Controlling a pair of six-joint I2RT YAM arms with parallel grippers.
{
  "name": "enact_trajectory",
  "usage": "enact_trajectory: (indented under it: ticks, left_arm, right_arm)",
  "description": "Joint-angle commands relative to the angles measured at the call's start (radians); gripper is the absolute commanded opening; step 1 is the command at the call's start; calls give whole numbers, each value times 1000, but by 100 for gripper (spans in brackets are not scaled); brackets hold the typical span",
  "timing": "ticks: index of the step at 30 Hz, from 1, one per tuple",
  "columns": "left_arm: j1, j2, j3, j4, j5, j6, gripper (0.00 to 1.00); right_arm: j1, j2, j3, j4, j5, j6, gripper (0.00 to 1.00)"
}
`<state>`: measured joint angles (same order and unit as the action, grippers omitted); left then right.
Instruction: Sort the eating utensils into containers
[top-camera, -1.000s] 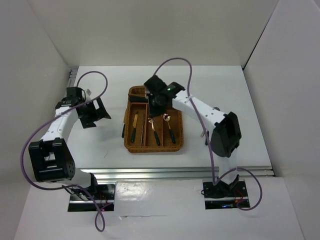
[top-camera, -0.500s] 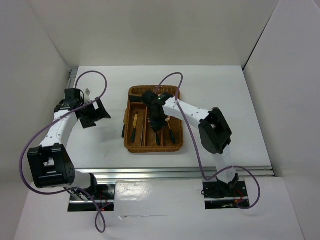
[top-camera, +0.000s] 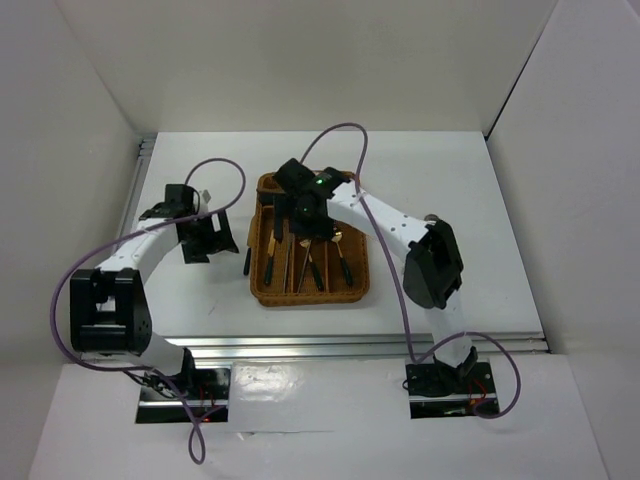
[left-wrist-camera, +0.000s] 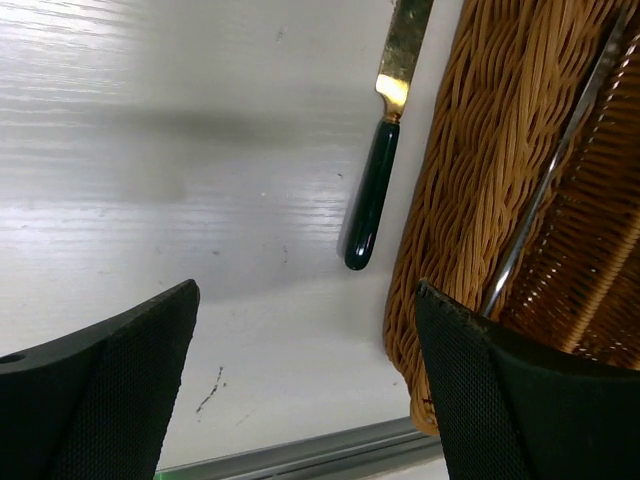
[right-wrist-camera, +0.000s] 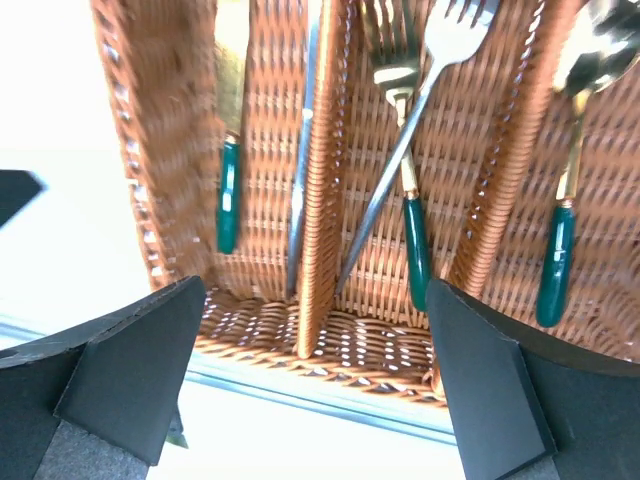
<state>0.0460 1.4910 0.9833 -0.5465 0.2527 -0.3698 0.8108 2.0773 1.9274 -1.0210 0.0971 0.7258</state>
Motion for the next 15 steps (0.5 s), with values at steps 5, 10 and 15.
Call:
enact_trajectory:
  ticks: [5, 10, 15]
  left_arm:
    - [-119, 94, 29, 28, -188, 19, 89]
    - [-158, 120, 38, 49, -225, 19, 88]
    - [-192, 173, 38, 72, -236, 19, 85]
  right_arm:
    - [-151, -236, -4, -15, -10, -19, 100]
    - [-289, -376, -171, -1, -10, -19, 100]
    - [-430, -447, -312, -11, 36, -31, 100]
